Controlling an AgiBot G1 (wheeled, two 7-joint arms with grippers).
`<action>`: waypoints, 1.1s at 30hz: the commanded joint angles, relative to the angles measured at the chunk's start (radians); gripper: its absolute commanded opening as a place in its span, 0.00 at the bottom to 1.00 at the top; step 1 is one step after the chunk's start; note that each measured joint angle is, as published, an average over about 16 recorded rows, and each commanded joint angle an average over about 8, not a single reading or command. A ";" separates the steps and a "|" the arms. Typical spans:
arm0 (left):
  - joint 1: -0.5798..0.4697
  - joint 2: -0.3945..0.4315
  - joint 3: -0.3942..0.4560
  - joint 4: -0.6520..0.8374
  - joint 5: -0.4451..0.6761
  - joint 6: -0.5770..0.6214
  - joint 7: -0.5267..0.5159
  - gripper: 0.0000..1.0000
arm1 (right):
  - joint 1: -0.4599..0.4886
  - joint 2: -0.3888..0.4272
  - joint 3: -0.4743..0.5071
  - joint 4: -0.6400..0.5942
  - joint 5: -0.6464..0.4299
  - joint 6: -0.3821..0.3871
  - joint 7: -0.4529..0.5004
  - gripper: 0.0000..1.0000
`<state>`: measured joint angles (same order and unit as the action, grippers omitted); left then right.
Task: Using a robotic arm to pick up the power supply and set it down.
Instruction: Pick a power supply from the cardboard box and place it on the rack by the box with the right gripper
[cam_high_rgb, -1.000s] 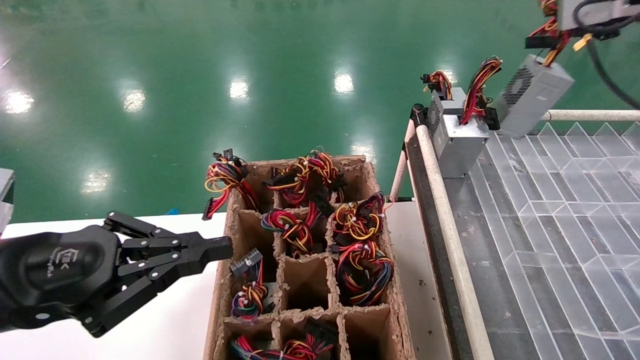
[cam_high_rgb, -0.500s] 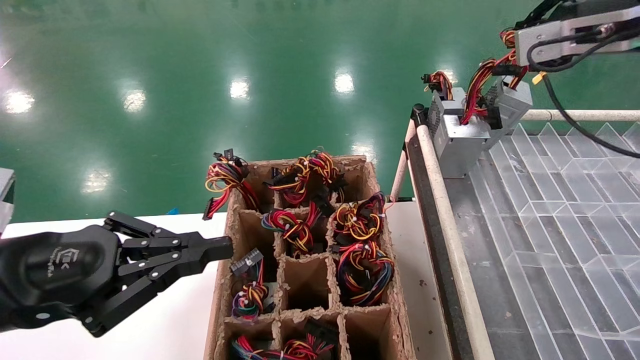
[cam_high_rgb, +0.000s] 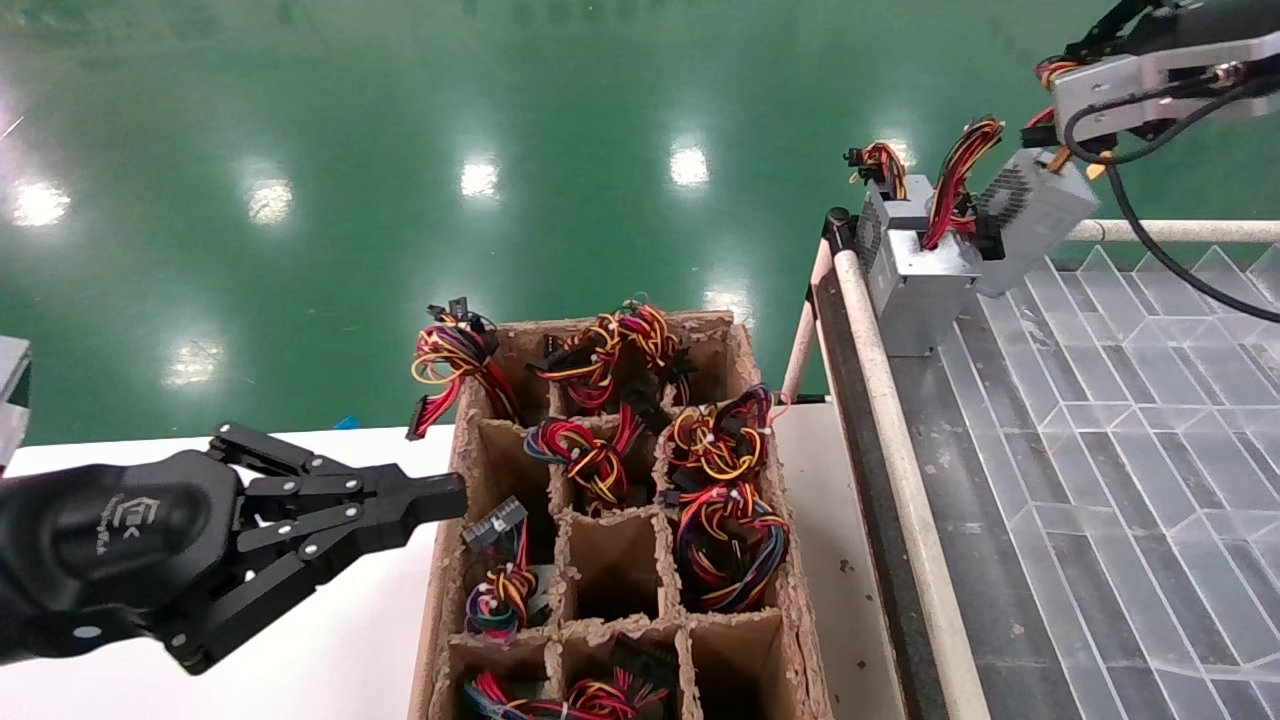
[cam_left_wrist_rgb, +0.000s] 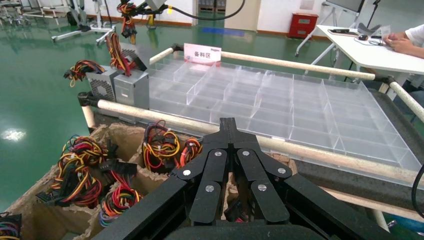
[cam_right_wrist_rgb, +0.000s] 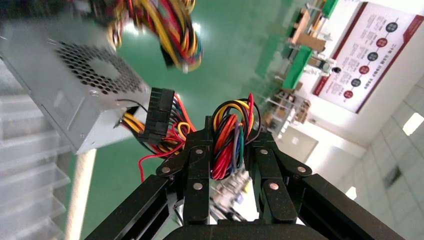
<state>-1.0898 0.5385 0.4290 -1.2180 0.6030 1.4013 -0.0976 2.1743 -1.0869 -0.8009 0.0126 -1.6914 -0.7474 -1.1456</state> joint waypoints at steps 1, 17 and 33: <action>0.000 0.000 0.000 0.000 0.000 0.000 0.000 0.00 | -0.003 -0.001 -0.006 -0.001 -0.008 0.021 -0.009 0.00; 0.000 0.000 0.000 0.000 0.000 0.000 0.000 0.00 | -0.018 -0.038 -0.004 0.005 -0.006 0.031 -0.050 0.00; 0.000 0.000 0.000 0.000 0.000 0.000 0.000 0.00 | -0.008 -0.044 0.004 -0.011 0.006 0.012 -0.070 0.00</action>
<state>-1.0898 0.5385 0.4290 -1.2180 0.6030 1.4013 -0.0976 2.1641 -1.1322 -0.7967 0.0036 -1.6853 -0.7303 -1.2145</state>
